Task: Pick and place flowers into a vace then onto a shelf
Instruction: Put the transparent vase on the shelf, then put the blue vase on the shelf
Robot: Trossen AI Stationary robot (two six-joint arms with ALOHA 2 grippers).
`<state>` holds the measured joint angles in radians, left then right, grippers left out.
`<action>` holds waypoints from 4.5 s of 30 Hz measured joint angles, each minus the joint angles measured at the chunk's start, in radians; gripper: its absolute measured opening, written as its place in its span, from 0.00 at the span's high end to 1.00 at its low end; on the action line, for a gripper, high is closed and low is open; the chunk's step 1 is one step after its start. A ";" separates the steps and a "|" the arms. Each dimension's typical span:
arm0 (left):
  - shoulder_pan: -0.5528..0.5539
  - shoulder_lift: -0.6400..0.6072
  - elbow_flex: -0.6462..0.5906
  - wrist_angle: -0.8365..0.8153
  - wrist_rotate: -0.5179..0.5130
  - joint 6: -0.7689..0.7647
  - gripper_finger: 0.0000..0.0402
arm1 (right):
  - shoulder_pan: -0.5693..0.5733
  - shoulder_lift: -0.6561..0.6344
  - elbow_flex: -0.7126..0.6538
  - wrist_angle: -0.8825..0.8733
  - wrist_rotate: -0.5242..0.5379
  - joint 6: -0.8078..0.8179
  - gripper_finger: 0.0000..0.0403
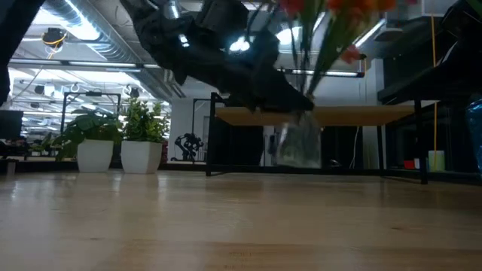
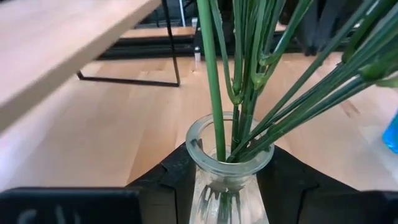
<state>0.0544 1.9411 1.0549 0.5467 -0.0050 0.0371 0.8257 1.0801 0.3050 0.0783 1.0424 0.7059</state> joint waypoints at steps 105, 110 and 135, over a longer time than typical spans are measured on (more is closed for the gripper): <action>0.446 -0.217 0.166 -0.334 0.024 -0.034 0.48 | -0.116 0.000 0.000 0.007 -0.053 -0.079 1.00; 0.446 -0.217 0.165 -0.338 0.031 -0.033 0.45 | -0.116 0.000 -0.001 0.007 -0.053 -0.079 1.00; 0.305 -0.527 0.114 -0.761 -0.055 0.150 0.69 | -0.114 -0.001 0.000 0.019 -0.059 -0.135 0.99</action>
<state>0.3594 1.4137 1.1693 -0.2146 -0.0602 0.1867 0.7122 1.0791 0.3045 0.0969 0.9832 0.5709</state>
